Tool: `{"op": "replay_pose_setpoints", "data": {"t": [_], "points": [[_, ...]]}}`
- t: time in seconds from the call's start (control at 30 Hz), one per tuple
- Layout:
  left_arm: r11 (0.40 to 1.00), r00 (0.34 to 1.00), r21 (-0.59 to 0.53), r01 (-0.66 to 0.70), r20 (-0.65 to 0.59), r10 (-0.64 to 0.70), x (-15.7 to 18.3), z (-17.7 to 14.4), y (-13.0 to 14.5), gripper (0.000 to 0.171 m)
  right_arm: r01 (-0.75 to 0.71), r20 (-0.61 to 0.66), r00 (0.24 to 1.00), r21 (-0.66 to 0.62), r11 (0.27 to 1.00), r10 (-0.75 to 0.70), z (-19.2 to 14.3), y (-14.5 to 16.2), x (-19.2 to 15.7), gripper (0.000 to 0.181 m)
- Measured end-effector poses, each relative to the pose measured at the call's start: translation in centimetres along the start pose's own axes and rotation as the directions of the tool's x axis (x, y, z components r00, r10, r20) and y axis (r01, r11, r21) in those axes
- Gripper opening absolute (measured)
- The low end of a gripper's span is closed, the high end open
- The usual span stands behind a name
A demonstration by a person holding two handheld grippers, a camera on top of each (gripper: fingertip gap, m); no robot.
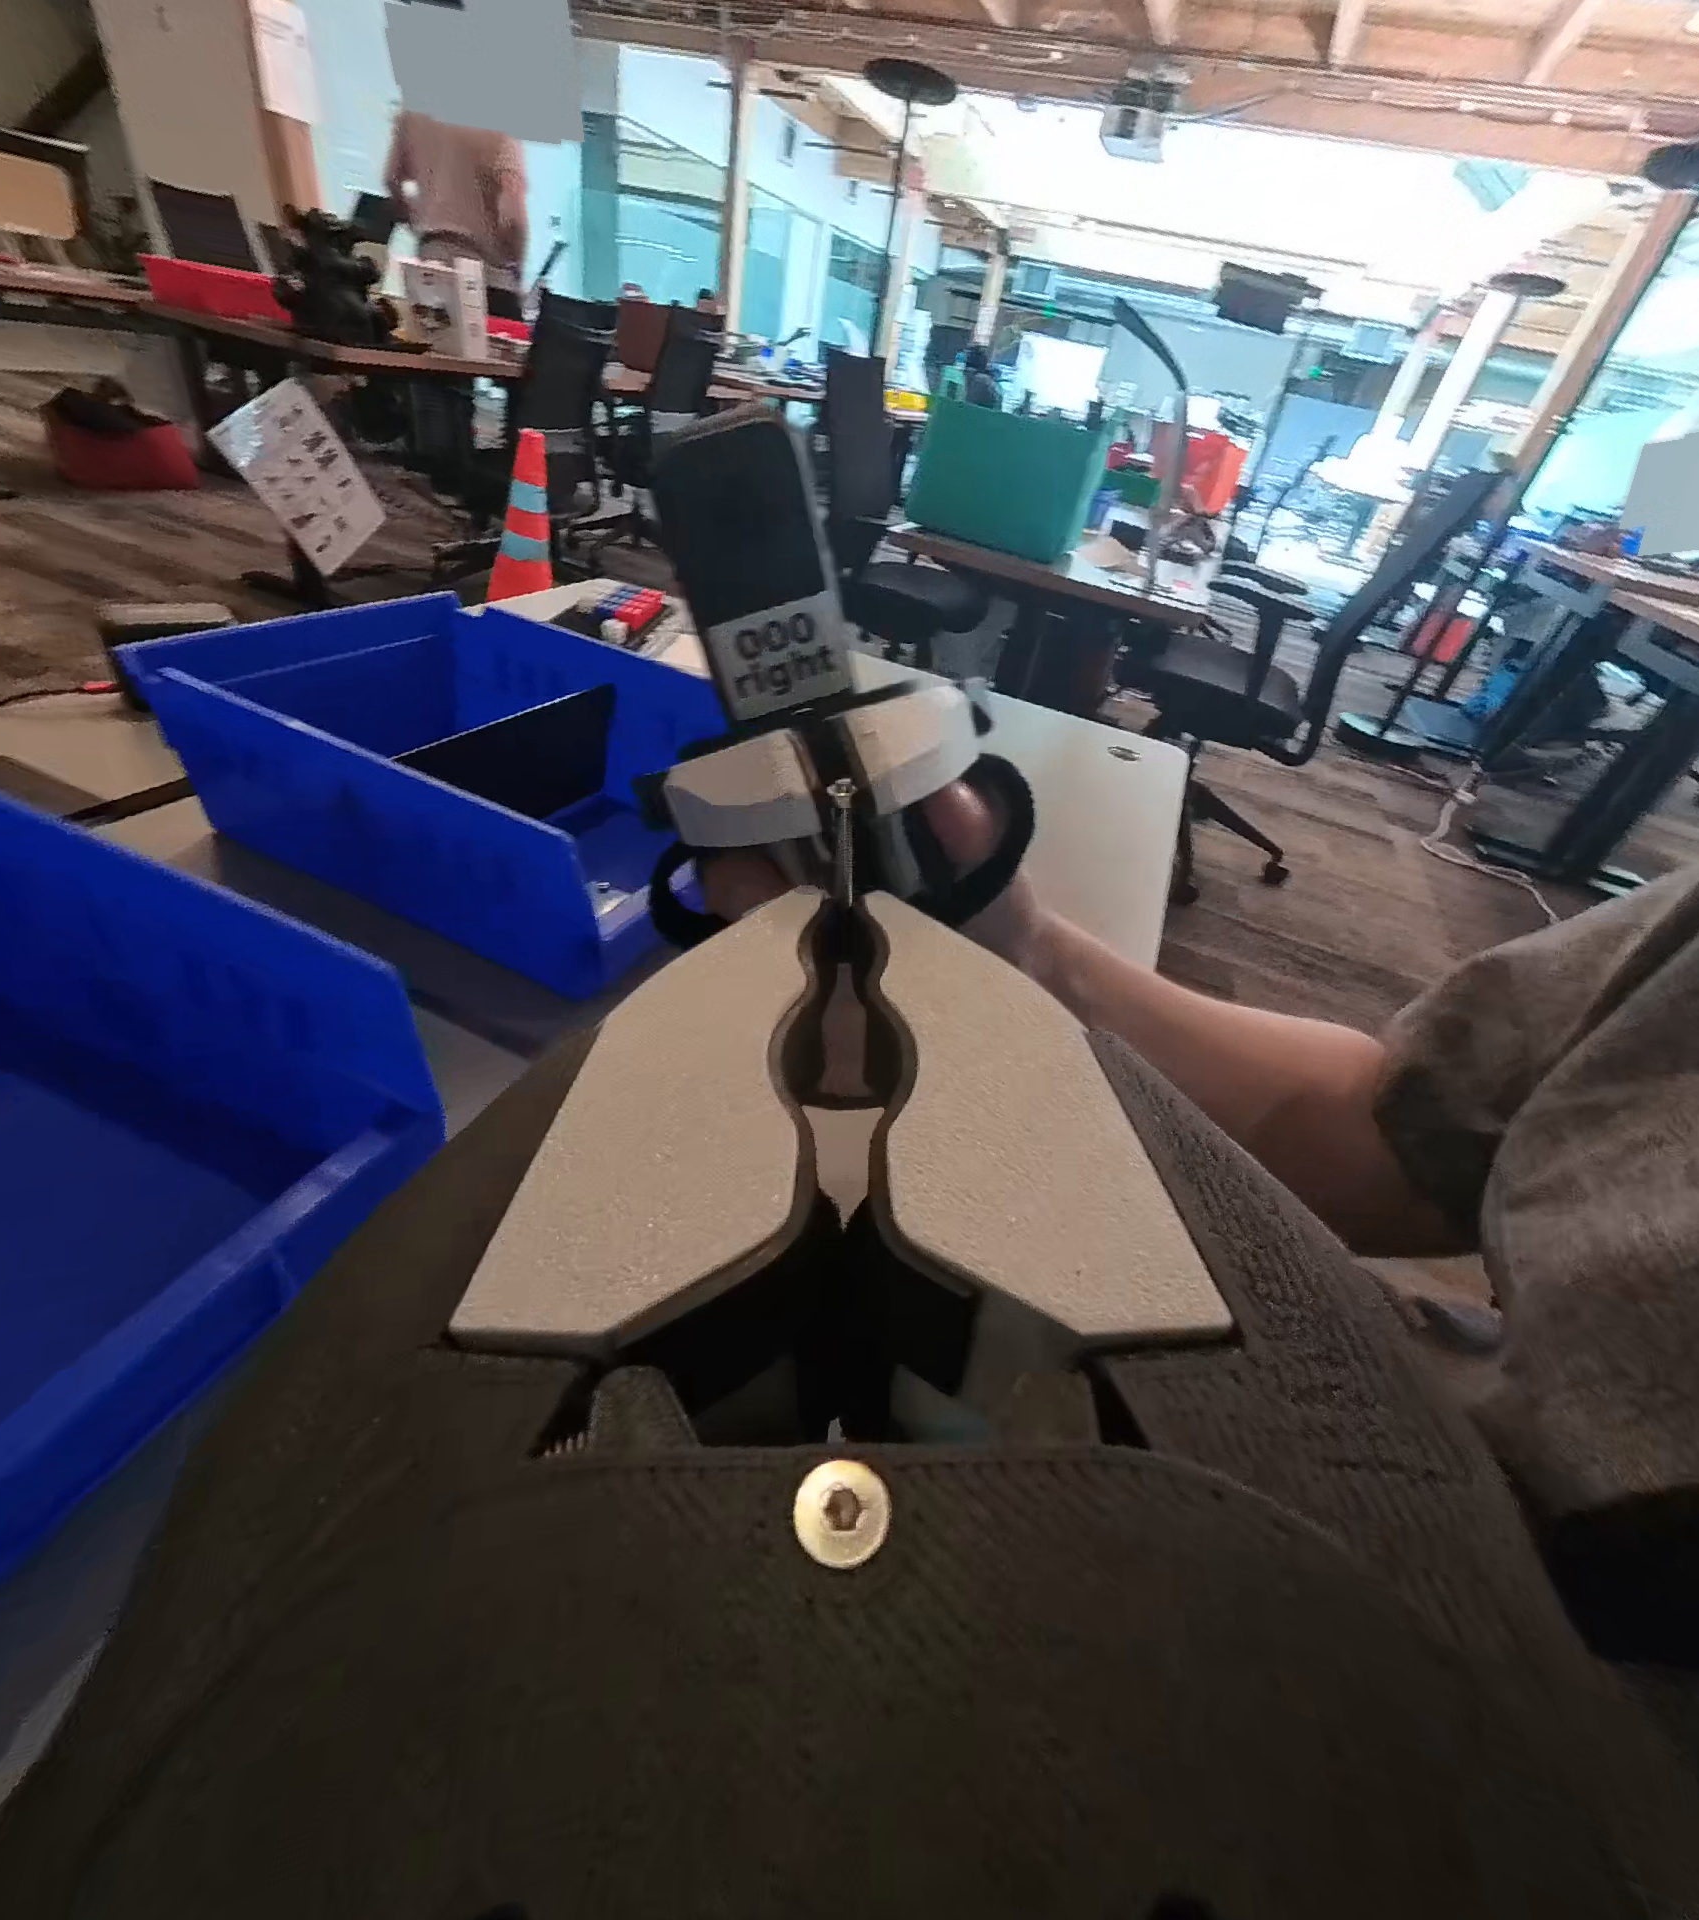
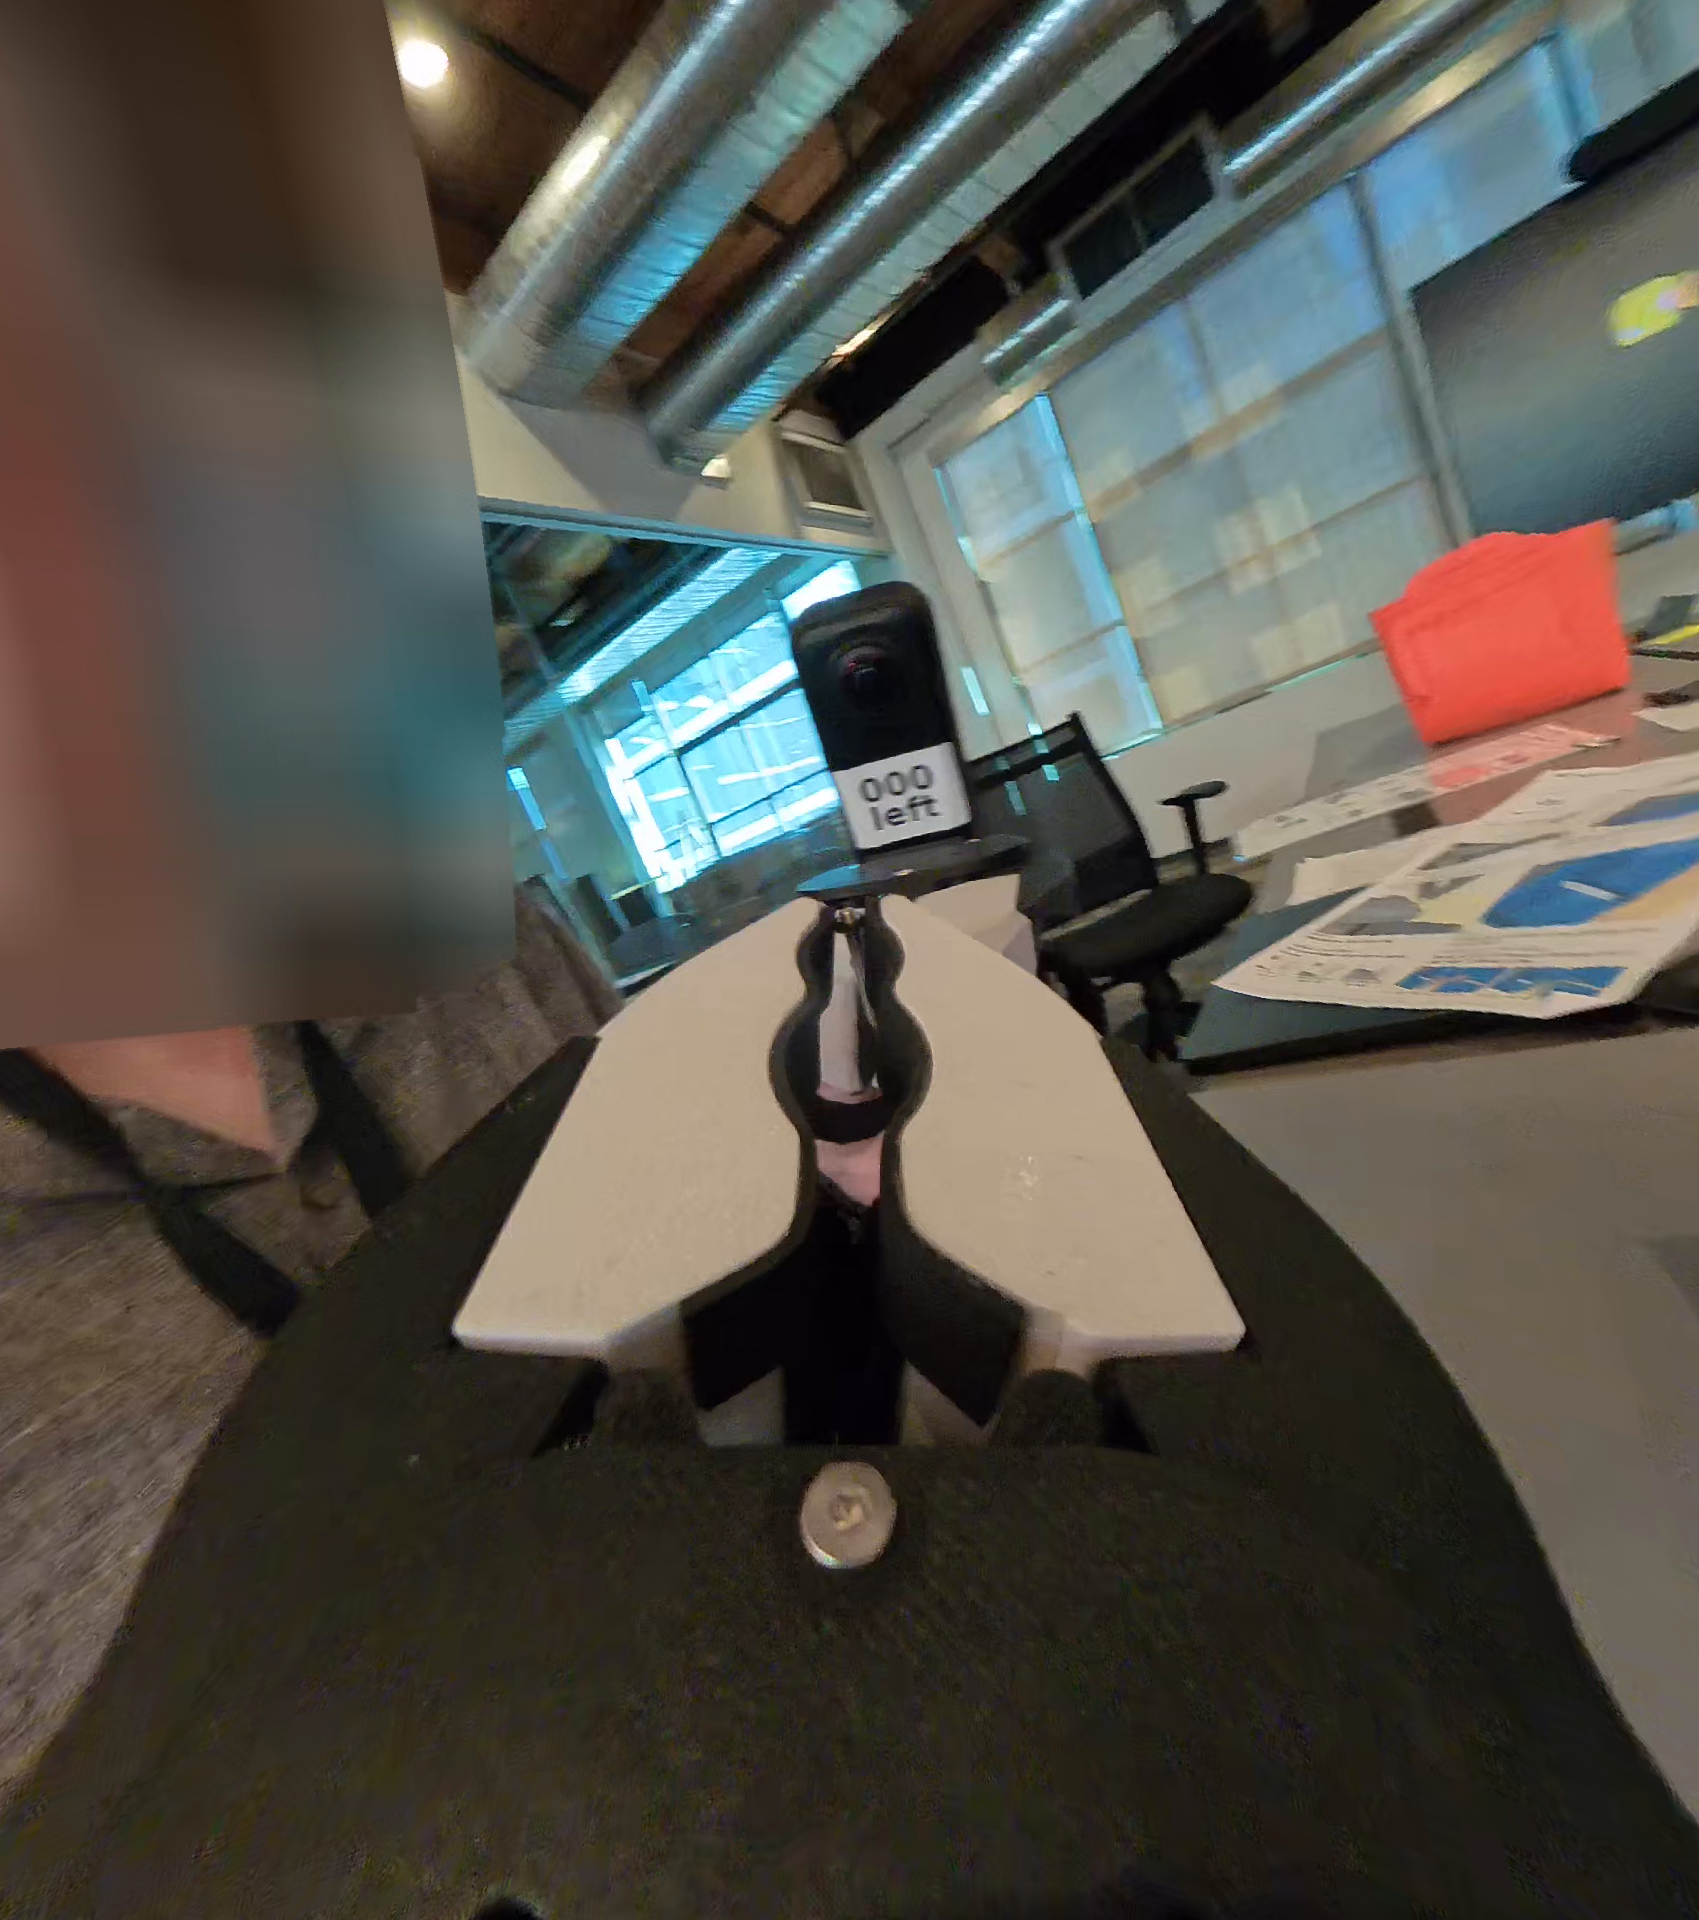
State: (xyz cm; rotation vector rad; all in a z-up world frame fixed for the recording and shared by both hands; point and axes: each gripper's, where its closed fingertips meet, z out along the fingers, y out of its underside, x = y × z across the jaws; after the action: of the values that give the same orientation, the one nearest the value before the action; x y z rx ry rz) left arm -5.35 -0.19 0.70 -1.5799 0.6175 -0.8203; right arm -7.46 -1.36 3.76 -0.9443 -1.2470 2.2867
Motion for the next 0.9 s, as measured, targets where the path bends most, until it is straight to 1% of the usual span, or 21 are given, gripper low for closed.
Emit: {"op": "replay_pose_setpoints", "data": {"t": [0.1, 0.17, 0.23, 0.37, 0.4, 0.47, 0.53, 0.57, 0.6, 0.63, 0.67, 0.73, 0.8, 0.83, 0.87, 0.9], "points": [[1.000, 0.996, -0.010, -0.028, -0.084, 0.027, 1.4, 0.2, 0.0, 0.002, 0.017, 0.129, 0.992, -0.018, 1.000, -0.015, -0.1, 0.4, -1.5, 0.005], [1.000, 0.988, -0.008, -0.012, -0.155, 0.011, 2.5, 0.3, 0.0, 0.002, 0.023, 0.218, 0.976, -0.035, 0.999, -0.015, 0.0, 0.6, -2.5, 0.005], [1.000, 0.969, -0.011, 0.014, -0.248, -0.017, 3.8, 0.2, 0.0, 0.002, 0.023, 0.319, 0.948, -0.064, 0.998, -0.001, 0.0, 0.9, -3.6, 0.005], [0.998, 0.933, -0.032, 0.048, -0.356, -0.057, 5.4, 0.3, 0.2, 0.002, 0.010, 0.482, 0.875, -0.130, 0.991, 0.054, -0.2, 1.5, -5.2, 0.004], [0.998, 0.926, -0.043, 0.045, -0.373, -0.058, 5.8, 0.4, 0.4, 0.002, -0.001, 0.528, 0.845, -0.156, 0.988, 0.084, -0.4, 1.7, -5.6, 0.005], [0.998, 0.930, -0.051, 0.027, -0.365, -0.044, 6.0, 0.6, 0.5, 0.002, -0.025, 0.583, 0.802, -0.186, 0.982, 0.131, -0.6, 1.8, -6.0, 0.005], [0.998, 0.943, -0.058, 0.006, -0.331, -0.025, 5.7, 0.7, 0.5, 0.002, -0.030, 0.587, 0.798, -0.189, 0.982, 0.137, -0.7, 1.8, -5.9, 0.005], [0.998, 0.949, -0.058, 0.003, -0.314, -0.021, 5.4, 0.6, 0.5, 0.002, -0.028, 0.568, 0.813, -0.182, 0.983, 0.128, -0.7, 1.7, -5.6, 0.005], [0.999, 0.952, -0.053, 0.007, -0.305, -0.023, 5.2, 0.5, 0.4, 0.002, -0.031, 0.534, 0.837, -0.172, 0.985, 0.120, -0.6, 1.6, -5.1, 0.009], [0.999, 0.954, -0.045, 0.014, -0.300, -0.027, 5.0, 0.4, 0.3, 0.002, -0.031, 0.511, 0.853, -0.153, 0.988, 0.106, -0.6, 1.4, -4.9, 0.020], [0.999, 0.957, -0.041, 0.020, -0.289, -0.031, 4.8, 0.3, 0.2, 0.002, -0.029, 0.488, 0.868, -0.123, 0.992, 0.086, -0.8, 1.1, -4.7, 0.025], [0.999, 0.964, -0.035, 0.026, -0.264, -0.034, 4.3, 0.3, 0.1, 0.002, -0.009, 0.423, 0.905, -0.074, 0.997, 0.040, -1.1, 0.6, -4.2, 0.030], [0.999, 0.986, -0.031, 0.025, -0.167, -0.029, 2.8, 0.3, 0.1, 0.002, 0.042, 0.246, 0.969, -0.037, 0.998, -0.032, -1.1, 0.3, -2.8, 0.035], [0.999, 0.996, -0.035, 0.023, -0.086, -0.026, 1.7, 0.3, 0.2, 0.002, 0.079, 0.112, 0.990, 0.010, 0.997, -0.080, -1.4, -0.4, -1.8, 0.034], [0.999, 1.000, -0.042, 0.026, 0.009, -0.025, 0.4, 0.1, 0.3, 0.002, 0.132, -0.033, 0.991, 0.048, 0.990, -0.130, -1.9, -1.0, -1.0, 0.033], [0.998, 0.995, -0.052, 0.026, 0.098, -0.021, -0.8, -0.1, 0.5, 0.002, 0.193, -0.188, 0.966, 0.071, 0.979, -0.177, -2.4, -1.5, -0.2, 0.033]]}}
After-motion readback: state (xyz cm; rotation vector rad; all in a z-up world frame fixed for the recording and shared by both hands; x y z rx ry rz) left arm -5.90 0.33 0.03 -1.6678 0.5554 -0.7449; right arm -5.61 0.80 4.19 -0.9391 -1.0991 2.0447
